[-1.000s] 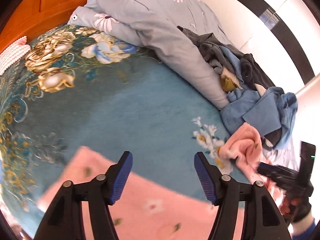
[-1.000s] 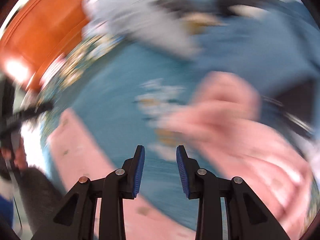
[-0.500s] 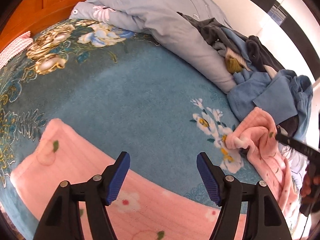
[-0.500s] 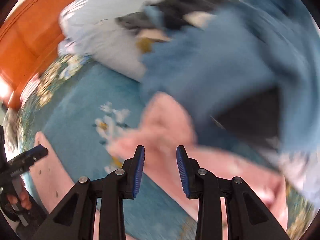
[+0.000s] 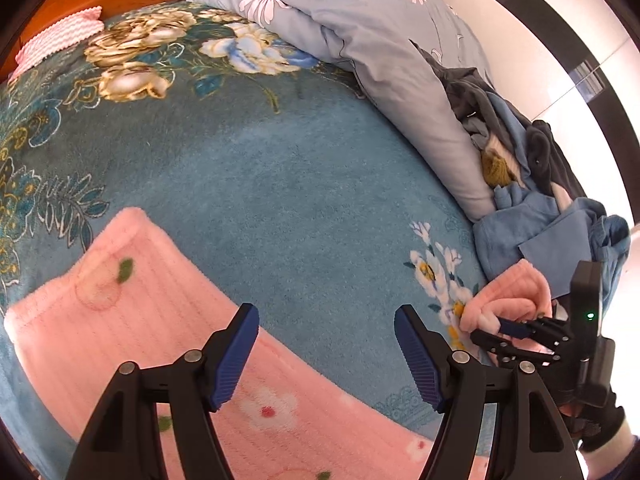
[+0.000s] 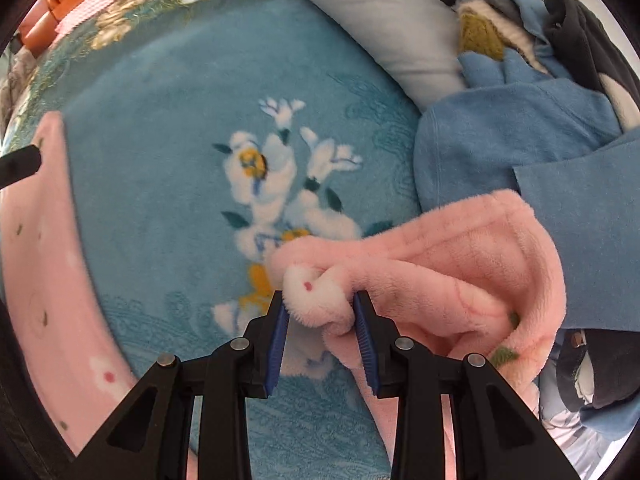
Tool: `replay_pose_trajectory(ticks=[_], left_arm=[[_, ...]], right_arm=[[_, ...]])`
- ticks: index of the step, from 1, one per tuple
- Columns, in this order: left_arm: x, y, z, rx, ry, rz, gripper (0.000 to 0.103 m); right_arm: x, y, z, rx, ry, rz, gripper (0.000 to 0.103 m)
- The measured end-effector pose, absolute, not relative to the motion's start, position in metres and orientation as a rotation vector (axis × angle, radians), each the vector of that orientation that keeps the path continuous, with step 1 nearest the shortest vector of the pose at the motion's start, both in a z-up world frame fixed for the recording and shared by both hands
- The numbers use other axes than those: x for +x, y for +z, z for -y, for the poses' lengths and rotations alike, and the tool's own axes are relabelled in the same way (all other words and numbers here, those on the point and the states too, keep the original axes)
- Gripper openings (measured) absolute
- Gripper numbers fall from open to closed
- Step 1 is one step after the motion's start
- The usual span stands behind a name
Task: Fold clothes
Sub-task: 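Grasp the bunched pink fabric with the right gripper and lift it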
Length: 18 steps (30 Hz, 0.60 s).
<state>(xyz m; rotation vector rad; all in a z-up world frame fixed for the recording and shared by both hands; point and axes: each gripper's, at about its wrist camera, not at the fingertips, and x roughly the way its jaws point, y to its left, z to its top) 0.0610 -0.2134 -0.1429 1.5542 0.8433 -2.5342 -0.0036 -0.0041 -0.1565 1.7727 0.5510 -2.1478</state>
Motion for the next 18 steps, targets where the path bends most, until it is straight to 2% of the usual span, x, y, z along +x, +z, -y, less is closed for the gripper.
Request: replay_pose_trajectory(ticks=[1,2,4,7,11,15,18], left_arm=[[0.061,-0.143,0.214,1.553,-2.534,-0.852,0.074],[0.061,-0.143,0.215,1.55,-2.531,-0.866,0.074],[0.062,-0.144,0.22,1.539,-2.522,-0.902,0.074],[0.065,-0.144,0.231,1.495,-2.501,-0.979,0.074],[0.072,-0.145,0.252,1.42,-2.453,-1.125,0.074],[0.083,-0.147,0.276,1.318,-2.385,-1.258,0.074],[0.093,-0.151,0.295,1.253,-2.322,-1.35,0.074]], right_arm=[[-0.003,-0.158,0.004,1.784,-2.155,-0.553,0.025],[-0.004,-0.157,0.002,1.803,-2.166,-0.527,0.013],[-0.007,-0.152,-0.006,1.84,-2.185,-0.38,0.01],[-0.016,-0.123,-0.021,1.819,-2.229,-0.019,0.009],[-0.028,-0.05,-0.012,1.576,-2.268,0.285,0.009],[-0.051,-0.005,0.041,1.386,-2.244,0.311,0.009],[-0.063,-0.025,0.097,1.424,-2.192,0.199,0.009]])
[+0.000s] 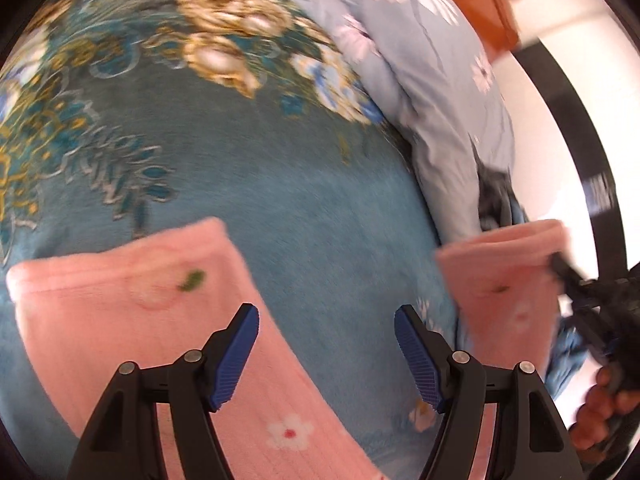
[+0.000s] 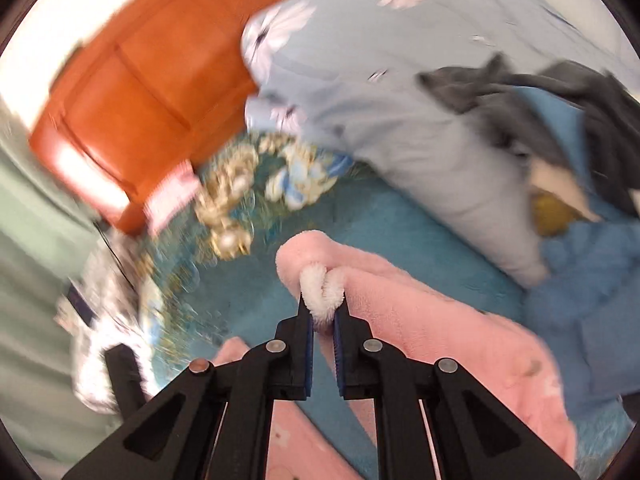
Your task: Fold clothes
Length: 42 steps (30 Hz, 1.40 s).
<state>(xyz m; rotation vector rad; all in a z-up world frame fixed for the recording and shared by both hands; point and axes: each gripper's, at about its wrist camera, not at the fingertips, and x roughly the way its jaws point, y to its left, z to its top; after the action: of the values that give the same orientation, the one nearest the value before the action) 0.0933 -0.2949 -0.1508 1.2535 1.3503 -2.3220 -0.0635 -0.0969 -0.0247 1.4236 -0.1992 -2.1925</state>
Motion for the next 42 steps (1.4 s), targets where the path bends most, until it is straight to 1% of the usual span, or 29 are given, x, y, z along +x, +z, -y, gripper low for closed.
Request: replay_pose_trajectory(ticks=[2,4,7,8,9,10,12,13,15,18,21,25,27,28,30,31,33,34,35,36,37,38,42], left_arm=[[0.101,-0.155,0.307,1.208,-2.271,-1.426,0.074],[0.106,-0.161,0.316,1.184,-2.22,-1.498,0.074],[0.11,-0.171,0.325,1.182,-2.154,-1.58,0.074],[0.11,-0.174,0.325,1.189,-2.144,-1.599,0.074],[0.108,-0.176,0.325,1.199,-2.139,-1.613,0.074],[0.107,-0.178,0.324,1.21,-2.134,-1.628,0.074],[0.102,-0.179,0.32,1.244,-2.142,-1.627,0.074],[0.099,-0.179,0.318,1.263,-2.15,-1.619,0.074],[0.093,-0.181,0.313,1.313,-2.158,-1.599,0.074],[0.08,-0.185,0.306,1.399,-2.16,-1.561,0.074],[0.061,-0.188,0.297,1.48,-2.184,-1.525,0.074],[0.036,-0.191,0.286,1.563,-2.215,-1.454,0.074],[0.025,-0.195,0.282,1.607,-2.206,-1.407,0.074],[0.021,-0.197,0.28,1.622,-2.208,-1.382,0.072],[0.015,-0.197,0.275,1.64,-2.225,-1.332,0.072],[0.014,-0.197,0.272,1.636,-2.239,-1.303,0.07],[0.011,-0.196,0.267,1.638,-2.259,-1.232,0.054],[0.009,-0.197,0.265,1.65,-2.259,-1.191,0.033],[0.007,-0.197,0.264,1.661,-2.259,-1.149,0.02],[0.004,-0.195,0.262,1.664,-2.272,-1.114,0.019],[0.002,-0.191,0.259,1.661,-2.294,-1.084,0.015],[-0.001,-0.184,0.256,1.653,-2.33,-1.044,0.014],[-0.016,-0.139,0.236,1.579,-2.551,-0.894,0.014]], right_arm=[[-0.066,-0.052,0.13,1.493,-2.131,0.169,0.009],[-0.065,-0.088,0.155,1.582,-2.064,0.101,0.009],[-0.058,-0.122,0.169,1.665,-2.006,0.041,0.009],[-0.055,-0.13,0.169,1.685,-1.992,0.033,0.012],[-0.051,-0.137,0.168,1.696,-1.982,0.022,0.013],[-0.048,-0.14,0.167,1.701,-1.968,0.001,0.017],[-0.041,-0.14,0.164,1.661,-1.962,-0.058,0.04],[-0.036,-0.135,0.161,1.636,-1.966,-0.067,0.042],[-0.03,-0.127,0.152,1.595,-1.978,-0.056,0.043],[-0.022,-0.11,0.114,1.558,-2.045,0.045,0.045],[-0.002,-0.097,0.045,1.566,-2.163,0.115,0.048],[0.041,-0.098,-0.071,1.714,-2.347,0.157,0.048],[0.069,-0.103,-0.128,1.827,-2.406,0.234,0.048],[0.085,-0.104,-0.153,1.885,-2.422,0.289,0.048],[0.121,-0.106,-0.19,1.953,-2.429,0.405,0.048],[0.139,-0.106,-0.204,1.979,-2.426,0.456,0.048],[0.165,-0.11,-0.212,2.016,-2.408,0.462,0.048],[0.178,-0.111,-0.215,2.035,-2.398,0.463,0.048],[0.191,-0.113,-0.219,2.053,-2.388,0.464,0.048],[0.197,-0.118,-0.222,2.076,-2.387,0.464,0.048],[0.201,-0.122,-0.223,2.084,-2.387,0.477,0.049],[0.203,-0.124,-0.225,2.073,-2.395,0.499,0.048],[0.177,-0.123,-0.209,1.922,-2.454,0.514,0.048]])
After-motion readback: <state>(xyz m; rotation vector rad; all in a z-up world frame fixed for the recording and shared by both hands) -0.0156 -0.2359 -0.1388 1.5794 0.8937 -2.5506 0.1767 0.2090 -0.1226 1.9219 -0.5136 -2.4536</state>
